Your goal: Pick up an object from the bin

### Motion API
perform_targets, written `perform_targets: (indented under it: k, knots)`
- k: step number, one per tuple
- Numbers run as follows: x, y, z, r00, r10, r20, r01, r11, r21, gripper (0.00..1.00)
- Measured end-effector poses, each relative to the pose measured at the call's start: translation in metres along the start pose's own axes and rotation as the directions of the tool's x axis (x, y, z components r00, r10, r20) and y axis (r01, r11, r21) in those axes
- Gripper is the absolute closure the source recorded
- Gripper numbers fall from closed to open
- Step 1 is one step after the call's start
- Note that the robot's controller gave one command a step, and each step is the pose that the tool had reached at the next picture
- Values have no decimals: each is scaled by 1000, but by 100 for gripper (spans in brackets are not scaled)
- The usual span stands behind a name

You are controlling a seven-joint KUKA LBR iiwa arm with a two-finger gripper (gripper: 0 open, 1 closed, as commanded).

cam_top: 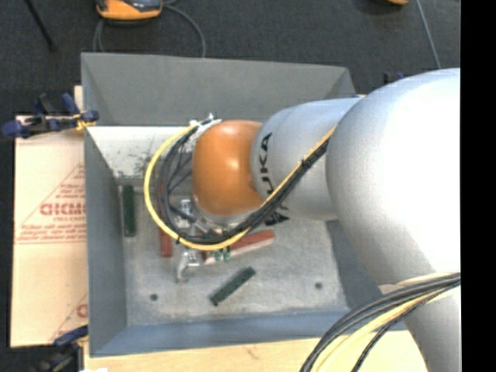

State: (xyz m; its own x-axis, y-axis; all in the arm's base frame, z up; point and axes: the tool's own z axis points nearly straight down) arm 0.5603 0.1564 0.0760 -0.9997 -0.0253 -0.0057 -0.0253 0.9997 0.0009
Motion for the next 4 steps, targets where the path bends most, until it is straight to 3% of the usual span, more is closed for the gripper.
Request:
perform_targets:
  k: [1,2,3,4]
  knots:
    - [-3,0,-1,940,-341,12,341,940,-4,0]
    - [-22,-15,-1,763,-646,6,646,763,-8,0]
    - [-25,-46,-2,775,-632,8,632,775,-4,0]
    - [-17,-90,-4,799,-602,-10,601,799,-7,100]
